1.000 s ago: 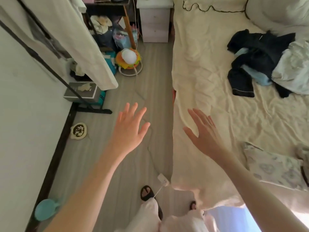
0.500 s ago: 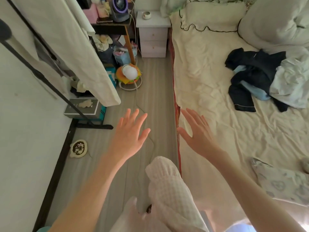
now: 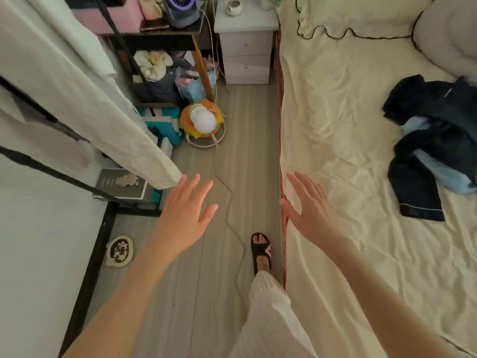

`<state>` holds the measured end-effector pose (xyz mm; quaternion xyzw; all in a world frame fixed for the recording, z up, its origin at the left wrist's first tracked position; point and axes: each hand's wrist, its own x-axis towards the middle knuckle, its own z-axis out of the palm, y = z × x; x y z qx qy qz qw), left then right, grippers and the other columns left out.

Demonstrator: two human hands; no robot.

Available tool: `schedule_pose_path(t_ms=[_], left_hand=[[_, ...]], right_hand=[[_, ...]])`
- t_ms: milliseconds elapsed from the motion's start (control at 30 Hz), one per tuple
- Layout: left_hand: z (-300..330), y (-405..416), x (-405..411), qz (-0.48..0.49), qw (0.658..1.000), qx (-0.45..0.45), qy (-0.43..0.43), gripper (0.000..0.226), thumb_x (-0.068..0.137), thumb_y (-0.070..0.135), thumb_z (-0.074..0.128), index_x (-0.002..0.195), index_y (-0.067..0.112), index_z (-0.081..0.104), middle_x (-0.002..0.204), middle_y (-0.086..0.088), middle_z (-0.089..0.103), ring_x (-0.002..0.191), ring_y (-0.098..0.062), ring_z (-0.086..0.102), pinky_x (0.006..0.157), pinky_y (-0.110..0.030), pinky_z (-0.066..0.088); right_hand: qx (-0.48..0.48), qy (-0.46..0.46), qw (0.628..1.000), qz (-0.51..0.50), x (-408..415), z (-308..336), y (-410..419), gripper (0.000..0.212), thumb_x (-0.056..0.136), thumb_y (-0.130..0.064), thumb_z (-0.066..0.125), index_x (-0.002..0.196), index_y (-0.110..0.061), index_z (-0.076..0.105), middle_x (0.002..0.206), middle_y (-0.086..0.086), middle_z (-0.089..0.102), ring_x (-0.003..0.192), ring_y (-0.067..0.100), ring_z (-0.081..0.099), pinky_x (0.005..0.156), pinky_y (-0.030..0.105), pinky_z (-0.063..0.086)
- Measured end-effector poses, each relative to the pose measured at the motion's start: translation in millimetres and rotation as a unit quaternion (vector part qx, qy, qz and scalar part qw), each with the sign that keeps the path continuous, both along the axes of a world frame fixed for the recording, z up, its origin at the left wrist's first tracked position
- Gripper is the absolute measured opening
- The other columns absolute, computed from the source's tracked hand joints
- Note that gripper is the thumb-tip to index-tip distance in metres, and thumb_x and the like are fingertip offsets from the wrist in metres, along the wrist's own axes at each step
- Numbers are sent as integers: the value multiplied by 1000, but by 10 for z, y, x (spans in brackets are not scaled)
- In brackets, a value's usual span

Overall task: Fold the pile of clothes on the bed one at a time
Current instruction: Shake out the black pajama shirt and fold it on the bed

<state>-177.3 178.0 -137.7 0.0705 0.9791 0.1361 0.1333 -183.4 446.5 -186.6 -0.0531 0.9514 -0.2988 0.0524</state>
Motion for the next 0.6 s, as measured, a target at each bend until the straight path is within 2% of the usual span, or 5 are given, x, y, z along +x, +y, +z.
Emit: schedule_pose_path(t_ms=[100,200,433,600], left_hand=[[37,288,-728,-17,1000,15,-16,58,97,46,33,149,26,18,158,-1,7,146,-20,-4,116,-37,6],[120,616,-1330,-50,998,41,6,58,96,46,33,148,25,21,158,-2,11,146,-20,-2,117,-39,8],[272,1146,-2272,-143,988,33,38,57,97,46,33,148,25,20,158,-2,10,145,-22,-8,116,-37,1],[377,1256,-2839,-161,984,45,59,56,97,45,34,148,26,20,158,-1,9,145,-21,-6,116,-36,2]], right_hand=[[-11,-3,1000,-17,-674,60,153,60,94,-42,44,148,-20,29,153,5,30,144,20,19,116,38,7],[10,9,1000,-10,-1135,190,337,59,95,-37,49,147,-17,31,152,7,33,144,23,22,118,44,12],[57,3,997,-60,-1722,429,770,59,95,-40,48,148,-21,30,154,4,29,144,22,20,116,37,5],[65,24,994,-79,-2207,533,852,59,95,-43,46,147,-21,30,154,5,30,144,23,22,117,41,9]])
